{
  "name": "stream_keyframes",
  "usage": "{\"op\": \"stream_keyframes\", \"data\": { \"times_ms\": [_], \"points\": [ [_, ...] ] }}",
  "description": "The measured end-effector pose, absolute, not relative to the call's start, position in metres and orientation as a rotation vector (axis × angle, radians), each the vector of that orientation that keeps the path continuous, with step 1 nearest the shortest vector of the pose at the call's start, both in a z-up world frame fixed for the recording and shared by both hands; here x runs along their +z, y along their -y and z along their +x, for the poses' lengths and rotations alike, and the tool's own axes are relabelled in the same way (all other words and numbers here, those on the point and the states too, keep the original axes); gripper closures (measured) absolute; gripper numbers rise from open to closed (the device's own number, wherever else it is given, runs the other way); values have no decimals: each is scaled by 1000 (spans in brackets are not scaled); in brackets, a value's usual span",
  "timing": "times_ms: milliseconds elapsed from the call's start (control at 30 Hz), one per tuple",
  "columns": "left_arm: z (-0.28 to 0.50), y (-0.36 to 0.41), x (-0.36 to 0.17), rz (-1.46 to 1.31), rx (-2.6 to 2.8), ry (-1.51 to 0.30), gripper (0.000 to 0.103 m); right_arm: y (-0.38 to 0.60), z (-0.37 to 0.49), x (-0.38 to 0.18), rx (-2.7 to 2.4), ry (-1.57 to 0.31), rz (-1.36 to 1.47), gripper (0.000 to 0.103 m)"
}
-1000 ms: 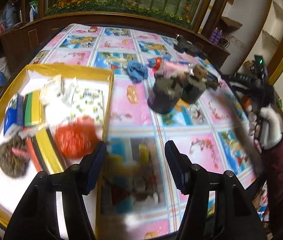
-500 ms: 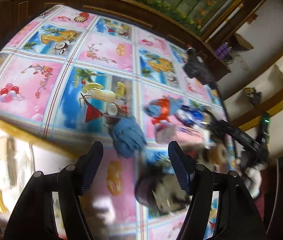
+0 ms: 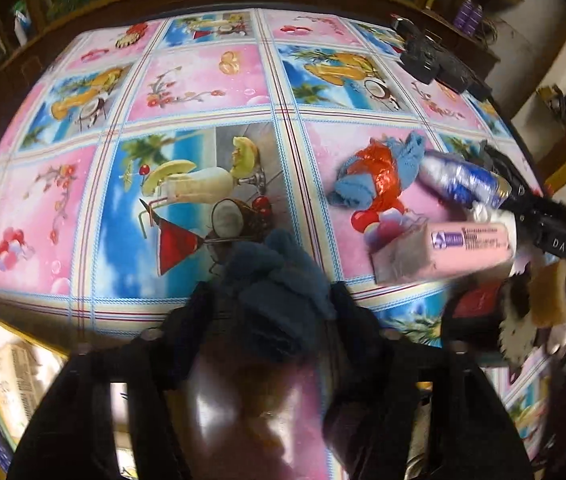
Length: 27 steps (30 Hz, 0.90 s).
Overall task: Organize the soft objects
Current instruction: 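Grasp the blue cloth with the left tool while the right tool grasps the black snack bag, then carry the blue cloth and black bag into the tray and open both tools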
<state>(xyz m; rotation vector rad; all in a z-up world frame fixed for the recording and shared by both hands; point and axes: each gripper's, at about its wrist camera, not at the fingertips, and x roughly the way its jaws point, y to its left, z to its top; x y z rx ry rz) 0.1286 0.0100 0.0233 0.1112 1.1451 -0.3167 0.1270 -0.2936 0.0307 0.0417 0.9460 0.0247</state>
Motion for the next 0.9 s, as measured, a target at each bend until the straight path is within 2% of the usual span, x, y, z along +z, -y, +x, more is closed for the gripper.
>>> {"op": "stream_keyframes", "data": {
  "times_ms": [33, 67, 100, 200, 533, 900],
  "points": [
    [128, -11, 23, 105, -328, -1146, 66, 290, 126, 29, 21, -947, 16, 24],
    [127, -14, 25, 101, -321, -1137, 67, 284, 124, 28, 17, -943, -12, 33],
    [126, -15, 26, 97, -320, -1132, 67, 280, 122, 28, 21, -930, -31, 47],
    [123, -24, 33, 47, -326, -1112, 67, 274, 115, 35, 26, -918, -14, 69],
    [71, -70, 93, -100, -376, -989, 67, 282, 56, 76, 13, -852, 79, 71],
    [-35, -201, 118, -260, -251, -911, 67, 228, -47, 130, 143, -763, 45, 71]
  ]
}}
